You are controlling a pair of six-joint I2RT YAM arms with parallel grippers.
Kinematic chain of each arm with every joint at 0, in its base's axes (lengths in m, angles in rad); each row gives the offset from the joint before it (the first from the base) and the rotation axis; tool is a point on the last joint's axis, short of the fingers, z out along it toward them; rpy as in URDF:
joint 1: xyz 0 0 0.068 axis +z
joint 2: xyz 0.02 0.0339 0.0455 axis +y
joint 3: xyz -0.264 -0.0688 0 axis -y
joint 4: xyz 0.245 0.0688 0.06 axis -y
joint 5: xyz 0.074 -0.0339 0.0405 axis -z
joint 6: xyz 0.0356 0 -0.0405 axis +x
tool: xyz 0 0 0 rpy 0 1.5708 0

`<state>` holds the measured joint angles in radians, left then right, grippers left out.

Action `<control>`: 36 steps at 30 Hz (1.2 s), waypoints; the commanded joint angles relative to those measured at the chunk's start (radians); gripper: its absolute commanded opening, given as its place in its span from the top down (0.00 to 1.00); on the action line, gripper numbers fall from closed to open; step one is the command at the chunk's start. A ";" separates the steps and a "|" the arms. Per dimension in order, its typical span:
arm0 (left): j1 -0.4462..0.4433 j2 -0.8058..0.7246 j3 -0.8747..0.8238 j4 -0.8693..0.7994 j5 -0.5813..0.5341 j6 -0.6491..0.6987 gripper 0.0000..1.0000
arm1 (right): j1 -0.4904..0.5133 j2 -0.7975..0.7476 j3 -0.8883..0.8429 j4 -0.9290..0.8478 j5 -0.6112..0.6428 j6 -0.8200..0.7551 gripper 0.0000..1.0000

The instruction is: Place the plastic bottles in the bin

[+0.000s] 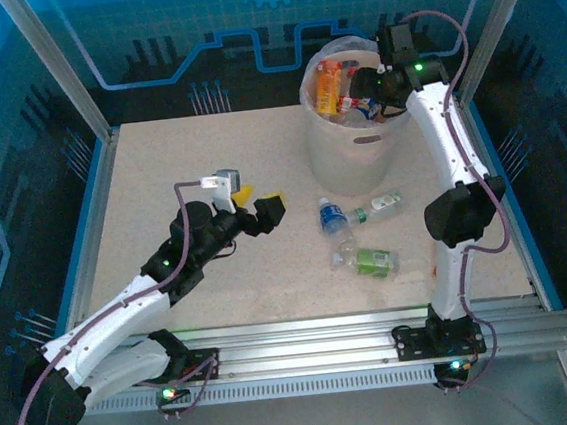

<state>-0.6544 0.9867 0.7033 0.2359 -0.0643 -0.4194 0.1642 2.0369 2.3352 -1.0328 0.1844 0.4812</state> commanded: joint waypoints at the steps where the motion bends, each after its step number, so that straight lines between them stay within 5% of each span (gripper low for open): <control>1: 0.006 0.006 -0.016 0.005 -0.019 -0.007 0.01 | -0.019 -0.033 0.003 -0.032 0.076 -0.029 0.23; 11: 0.006 0.021 -0.013 -0.008 -0.032 -0.007 0.01 | -0.015 -0.175 -0.101 0.008 0.006 -0.089 0.20; 17: 0.007 0.046 0.010 -0.062 -0.065 -0.037 0.01 | -0.005 -0.312 -0.224 0.033 -0.062 -0.117 0.03; 27: 0.002 0.196 0.051 -0.081 0.031 -0.169 0.01 | 0.023 -0.647 -0.633 0.107 -0.093 -0.115 0.00; 36: -0.124 0.414 0.171 -0.213 -0.097 -0.264 0.01 | 0.037 -0.886 -0.935 0.072 0.010 -0.032 0.00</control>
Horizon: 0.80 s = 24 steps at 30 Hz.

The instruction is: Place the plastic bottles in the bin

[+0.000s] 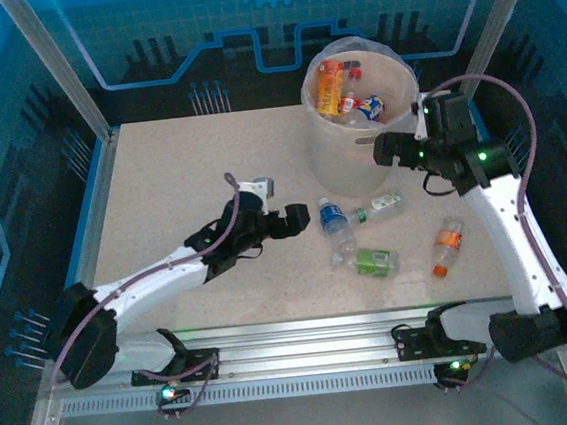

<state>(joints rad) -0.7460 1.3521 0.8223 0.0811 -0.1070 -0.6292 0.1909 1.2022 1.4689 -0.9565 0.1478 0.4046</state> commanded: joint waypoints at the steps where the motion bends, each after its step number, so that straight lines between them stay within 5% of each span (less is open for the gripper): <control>1: -0.047 0.076 0.065 -0.062 -0.064 -0.065 0.01 | 0.010 -0.078 -0.104 0.003 0.056 0.059 0.00; 10: -0.150 0.323 0.259 -0.172 -0.142 -0.089 0.01 | 0.009 -0.188 -0.275 0.049 0.068 0.094 0.00; 24: -0.185 0.543 0.457 -0.286 -0.167 -0.053 0.01 | -0.003 -0.174 -0.377 0.136 0.064 0.073 0.00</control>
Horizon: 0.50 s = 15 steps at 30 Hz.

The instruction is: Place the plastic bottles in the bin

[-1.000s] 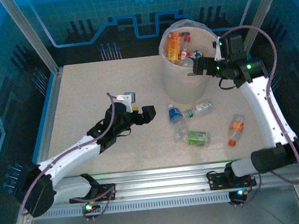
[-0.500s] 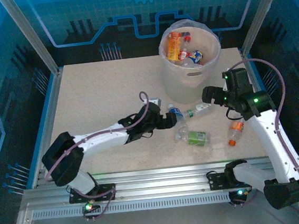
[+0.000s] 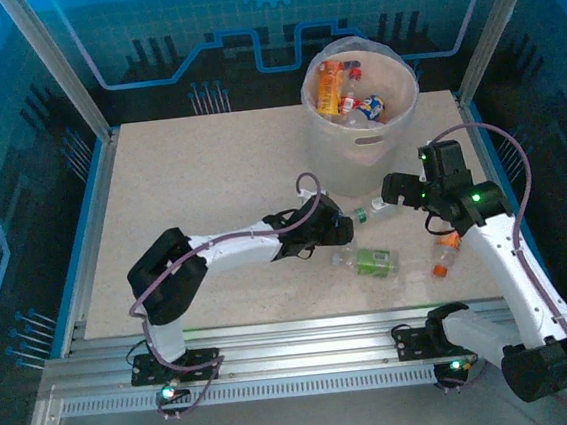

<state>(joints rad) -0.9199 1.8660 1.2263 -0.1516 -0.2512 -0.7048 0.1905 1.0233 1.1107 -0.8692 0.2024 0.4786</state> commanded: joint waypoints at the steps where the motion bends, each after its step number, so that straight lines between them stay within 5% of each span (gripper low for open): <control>1: -0.011 0.040 0.064 -0.059 -0.021 0.025 0.01 | -0.005 0.010 -0.022 0.054 0.008 -0.001 0.00; 15: -0.010 0.138 0.139 -0.148 -0.052 0.050 0.01 | -0.022 0.053 -0.036 0.087 -0.006 -0.007 0.00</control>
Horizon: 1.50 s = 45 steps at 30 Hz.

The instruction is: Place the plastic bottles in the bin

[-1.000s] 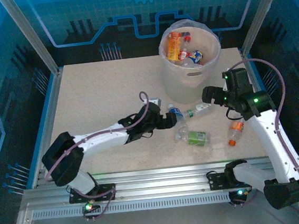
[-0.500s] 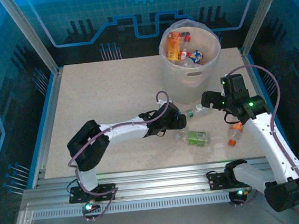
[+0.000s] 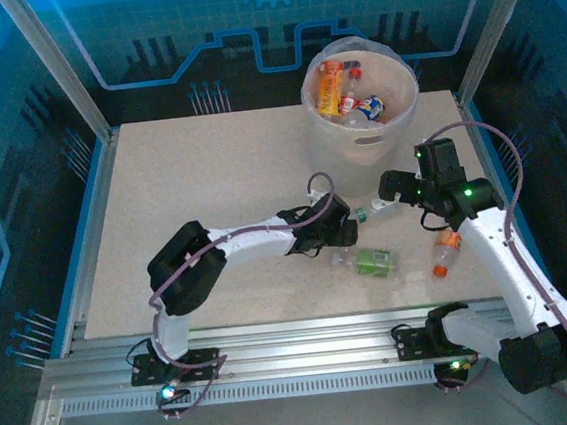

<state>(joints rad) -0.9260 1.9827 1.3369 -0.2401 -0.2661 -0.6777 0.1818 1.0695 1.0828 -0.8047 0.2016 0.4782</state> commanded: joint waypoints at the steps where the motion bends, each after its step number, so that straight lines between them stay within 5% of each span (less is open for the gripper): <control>1: -0.002 0.024 0.027 -0.068 -0.044 0.023 0.01 | -0.014 0.009 -0.010 0.023 -0.005 -0.006 0.00; 16: 0.060 0.031 -0.032 -0.045 -0.063 0.015 0.03 | -0.018 0.040 -0.007 0.040 -0.031 0.002 0.00; 29: 0.078 0.043 -0.053 -0.041 -0.071 -0.001 0.38 | -0.019 0.053 -0.010 0.047 -0.063 0.014 0.00; 45: 0.078 -0.329 -0.340 0.156 -0.204 0.088 0.47 | 0.021 0.063 -0.020 0.153 -0.307 0.024 0.00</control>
<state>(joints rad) -0.8555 1.7473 1.0451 -0.1829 -0.4110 -0.6460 0.1825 1.1278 1.0599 -0.7006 -0.0204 0.4946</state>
